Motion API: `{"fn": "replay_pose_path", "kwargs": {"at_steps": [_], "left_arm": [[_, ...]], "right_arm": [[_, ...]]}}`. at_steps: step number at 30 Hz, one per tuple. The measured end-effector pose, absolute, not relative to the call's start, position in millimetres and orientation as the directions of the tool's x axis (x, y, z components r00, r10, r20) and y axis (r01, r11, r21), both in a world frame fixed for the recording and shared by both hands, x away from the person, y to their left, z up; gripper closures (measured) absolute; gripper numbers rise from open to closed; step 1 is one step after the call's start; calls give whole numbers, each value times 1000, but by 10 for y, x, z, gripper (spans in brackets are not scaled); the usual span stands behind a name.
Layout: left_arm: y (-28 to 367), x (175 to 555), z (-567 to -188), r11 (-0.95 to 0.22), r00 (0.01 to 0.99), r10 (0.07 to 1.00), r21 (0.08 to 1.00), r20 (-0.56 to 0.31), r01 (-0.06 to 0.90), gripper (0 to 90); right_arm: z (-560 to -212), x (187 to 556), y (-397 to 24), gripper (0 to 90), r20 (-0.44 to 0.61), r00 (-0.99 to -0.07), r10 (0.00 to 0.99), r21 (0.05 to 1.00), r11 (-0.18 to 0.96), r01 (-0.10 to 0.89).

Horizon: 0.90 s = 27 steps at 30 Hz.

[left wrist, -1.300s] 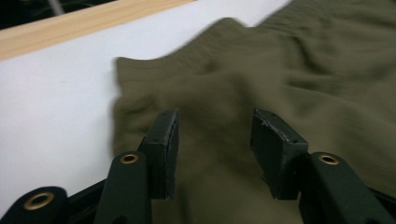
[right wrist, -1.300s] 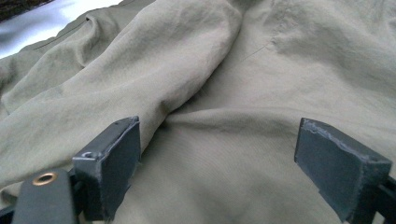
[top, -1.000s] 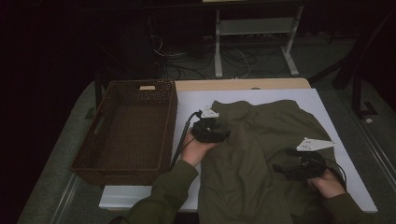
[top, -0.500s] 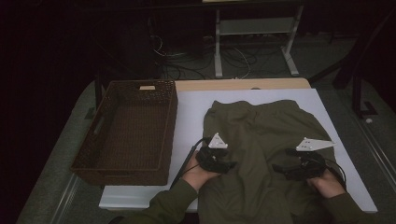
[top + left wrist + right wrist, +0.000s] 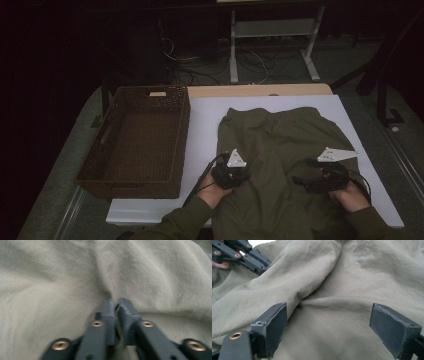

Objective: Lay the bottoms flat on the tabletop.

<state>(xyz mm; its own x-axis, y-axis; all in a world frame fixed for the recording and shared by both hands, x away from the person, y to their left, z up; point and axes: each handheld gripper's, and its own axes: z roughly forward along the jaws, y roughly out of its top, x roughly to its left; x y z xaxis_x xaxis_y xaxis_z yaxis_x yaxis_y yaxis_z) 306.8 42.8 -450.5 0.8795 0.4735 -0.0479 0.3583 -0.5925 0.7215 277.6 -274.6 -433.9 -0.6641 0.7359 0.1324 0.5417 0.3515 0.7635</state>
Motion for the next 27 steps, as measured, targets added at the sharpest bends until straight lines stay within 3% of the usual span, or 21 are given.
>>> {"fn": "replay_pose_path", "kwargs": {"at_steps": [5,16,18,23,27], "left_arm": [[484,3090,-4456,-599,870,490,708,-45,374,885],[779,3234,-4417,-595,771,636,659,36,460,877],[768,3228,-4411,-588,768,639,671,42,452,831],[729,3171,-4285,-542,789,614,729,3,418,584],[646,3039,-4123,-513,843,535,775,-47,368,505]], "right_arm": [[-4335,2776,-2753,145,134,-663,737,766,348,541],[-4336,2774,-2750,145,132,-666,734,765,352,540],[-4339,2773,-2741,145,135,-670,730,763,355,541],[-4331,2764,-2726,144,157,-688,708,760,359,542],[-4339,2765,-2714,144,160,-691,704,757,361,544]]}}
